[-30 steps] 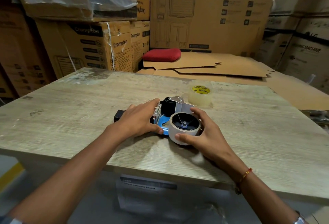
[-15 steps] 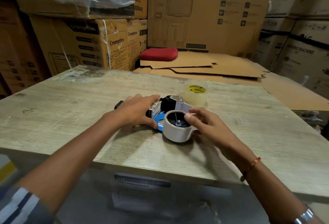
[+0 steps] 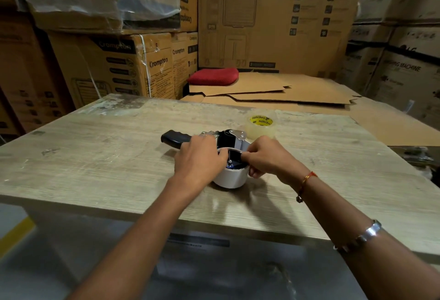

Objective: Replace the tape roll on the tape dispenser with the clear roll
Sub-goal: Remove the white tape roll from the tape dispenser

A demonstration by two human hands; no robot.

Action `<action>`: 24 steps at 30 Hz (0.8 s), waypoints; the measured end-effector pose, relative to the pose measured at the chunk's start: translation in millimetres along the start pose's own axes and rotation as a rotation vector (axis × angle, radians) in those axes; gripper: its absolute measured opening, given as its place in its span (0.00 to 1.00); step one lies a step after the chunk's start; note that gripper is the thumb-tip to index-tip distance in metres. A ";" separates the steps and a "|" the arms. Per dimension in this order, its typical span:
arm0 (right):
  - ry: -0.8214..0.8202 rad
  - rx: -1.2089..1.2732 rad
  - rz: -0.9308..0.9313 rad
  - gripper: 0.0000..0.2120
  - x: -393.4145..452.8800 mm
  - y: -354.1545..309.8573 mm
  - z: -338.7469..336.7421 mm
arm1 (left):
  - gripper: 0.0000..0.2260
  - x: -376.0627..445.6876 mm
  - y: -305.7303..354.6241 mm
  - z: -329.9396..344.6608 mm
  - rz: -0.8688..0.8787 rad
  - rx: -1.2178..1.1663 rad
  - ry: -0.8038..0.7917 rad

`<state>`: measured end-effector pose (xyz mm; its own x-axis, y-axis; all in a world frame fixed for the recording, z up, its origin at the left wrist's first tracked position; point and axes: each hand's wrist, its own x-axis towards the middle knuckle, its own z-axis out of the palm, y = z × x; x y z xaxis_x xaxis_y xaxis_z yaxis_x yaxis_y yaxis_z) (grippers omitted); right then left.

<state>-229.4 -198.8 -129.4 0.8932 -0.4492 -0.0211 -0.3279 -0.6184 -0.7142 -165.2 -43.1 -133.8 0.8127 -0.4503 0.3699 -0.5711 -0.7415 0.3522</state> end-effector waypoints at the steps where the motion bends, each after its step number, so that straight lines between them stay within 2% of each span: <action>1: -0.003 -0.007 0.002 0.13 -0.2 -0.9 1.1 | 0.11 -0.6 0.3 1.6 0.002 0.029 -0.014; 5: 0.005 0.002 0.013 0.13 0.3 -2.4 5.7 | 0.11 9.3 -3.1 -3.3 -0.059 0.037 -0.198; 10: 0.036 -0.018 0.012 0.13 1.5 -1.8 8.9 | 0.12 24.0 -3.0 -4.7 -0.098 0.035 -0.266; 13: 0.046 -0.009 0.020 0.13 2.7 0.5 10.7 | 0.11 26.0 -3.0 -1.9 -0.115 0.062 -0.253; 19: 0.073 0.039 0.023 0.12 0.3 4.2 12.7 | 0.04 27.0 -0.8 -1.0 -0.115 0.079 -0.201; 24: 0.038 0.064 0.024 0.11 -6.9 -0.5 7.2 | 0.06 22.4 -5.3 -1.6 -0.123 0.041 -0.166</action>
<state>-233.1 -190.8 -133.9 0.8727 -0.4880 -0.0129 -0.3274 -0.5654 -0.7571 -144.2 -48.4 -126.0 0.8860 -0.4283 0.1779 -0.4637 -0.8140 0.3499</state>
